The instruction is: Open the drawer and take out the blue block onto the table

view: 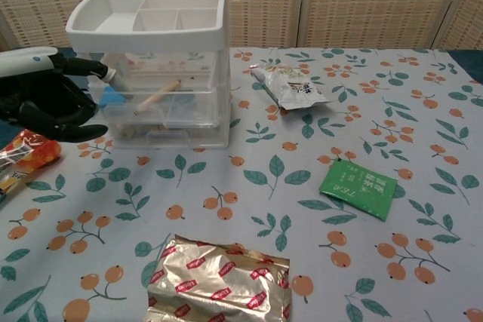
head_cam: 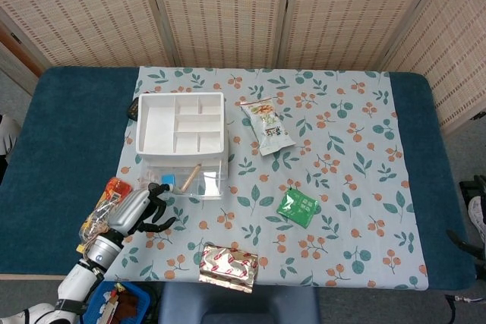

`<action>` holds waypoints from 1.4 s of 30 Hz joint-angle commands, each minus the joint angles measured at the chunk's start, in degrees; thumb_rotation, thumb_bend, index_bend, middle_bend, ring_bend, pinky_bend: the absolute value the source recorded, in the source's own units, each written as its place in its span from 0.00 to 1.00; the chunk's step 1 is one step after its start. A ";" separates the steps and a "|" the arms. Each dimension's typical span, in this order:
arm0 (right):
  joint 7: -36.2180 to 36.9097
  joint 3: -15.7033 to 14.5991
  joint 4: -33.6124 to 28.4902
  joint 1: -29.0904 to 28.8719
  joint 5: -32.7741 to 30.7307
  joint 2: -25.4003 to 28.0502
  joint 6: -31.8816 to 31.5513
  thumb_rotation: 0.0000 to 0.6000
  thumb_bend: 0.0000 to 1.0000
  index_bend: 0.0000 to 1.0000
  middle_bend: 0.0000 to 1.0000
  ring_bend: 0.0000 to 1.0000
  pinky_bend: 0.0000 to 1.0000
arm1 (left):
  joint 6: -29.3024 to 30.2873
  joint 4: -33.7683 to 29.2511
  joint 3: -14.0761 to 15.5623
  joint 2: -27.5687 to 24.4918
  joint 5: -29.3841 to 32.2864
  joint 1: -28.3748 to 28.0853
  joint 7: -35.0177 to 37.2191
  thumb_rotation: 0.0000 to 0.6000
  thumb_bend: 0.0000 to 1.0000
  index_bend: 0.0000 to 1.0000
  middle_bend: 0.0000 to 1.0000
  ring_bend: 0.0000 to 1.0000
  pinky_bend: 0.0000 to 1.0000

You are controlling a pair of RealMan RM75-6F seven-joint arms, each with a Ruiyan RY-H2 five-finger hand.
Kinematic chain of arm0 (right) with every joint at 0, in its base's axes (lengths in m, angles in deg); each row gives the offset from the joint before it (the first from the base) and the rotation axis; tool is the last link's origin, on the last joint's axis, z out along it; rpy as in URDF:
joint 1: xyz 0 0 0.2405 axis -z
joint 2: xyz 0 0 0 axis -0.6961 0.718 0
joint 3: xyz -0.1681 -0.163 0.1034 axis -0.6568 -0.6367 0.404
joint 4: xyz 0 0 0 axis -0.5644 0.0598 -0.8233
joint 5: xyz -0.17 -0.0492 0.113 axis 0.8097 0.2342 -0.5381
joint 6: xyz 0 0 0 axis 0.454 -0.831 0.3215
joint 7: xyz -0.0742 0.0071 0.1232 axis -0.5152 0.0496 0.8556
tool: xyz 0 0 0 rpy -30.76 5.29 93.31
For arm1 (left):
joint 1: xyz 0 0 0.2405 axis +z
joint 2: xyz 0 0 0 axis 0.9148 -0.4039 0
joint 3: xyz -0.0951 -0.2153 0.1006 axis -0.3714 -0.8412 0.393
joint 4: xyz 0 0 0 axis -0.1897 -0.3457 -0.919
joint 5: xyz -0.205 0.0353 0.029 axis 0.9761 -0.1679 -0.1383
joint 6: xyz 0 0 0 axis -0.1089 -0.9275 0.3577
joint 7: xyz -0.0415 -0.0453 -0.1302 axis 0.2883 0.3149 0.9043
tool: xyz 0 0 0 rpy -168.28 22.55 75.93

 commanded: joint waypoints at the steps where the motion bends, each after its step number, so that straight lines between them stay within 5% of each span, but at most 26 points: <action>1: 0.00 0.04 0.00 0.03 0.00 0.04 -0.08 1.00 0.09 0.00 0.08 0.03 0.13 | 0.28 -0.39 0.53 -0.49 -0.86 0.28 0.21 1.00 0.31 0.32 0.84 0.92 1.00; 18: 0.13 0.39 -1.47 0.43 0.62 2.37 -1.22 1.00 0.09 0.00 0.08 0.03 0.13 | 4.49 -0.52 0.57 -7.51 -8.89 0.18 -3.42 1.00 0.31 0.24 0.83 0.92 1.00; 35: -0.59 0.76 -4.56 1.02 1.93 4.91 -3.37 1.00 0.09 0.00 0.08 0.03 0.13 | 11.33 21.74 -1.90 -5.30 -28.93 -9.18 -5.29 1.00 0.30 0.35 0.83 0.91 1.00; 42: -0.68 0.70 -4.90 1.21 1.88 5.32 -3.54 1.00 0.09 0.00 0.08 0.03 0.13 | 10.61 28.65 -0.09 -3.46 -34.12 -13.48 -7.65 1.00 0.14 0.36 0.84 0.91 1.00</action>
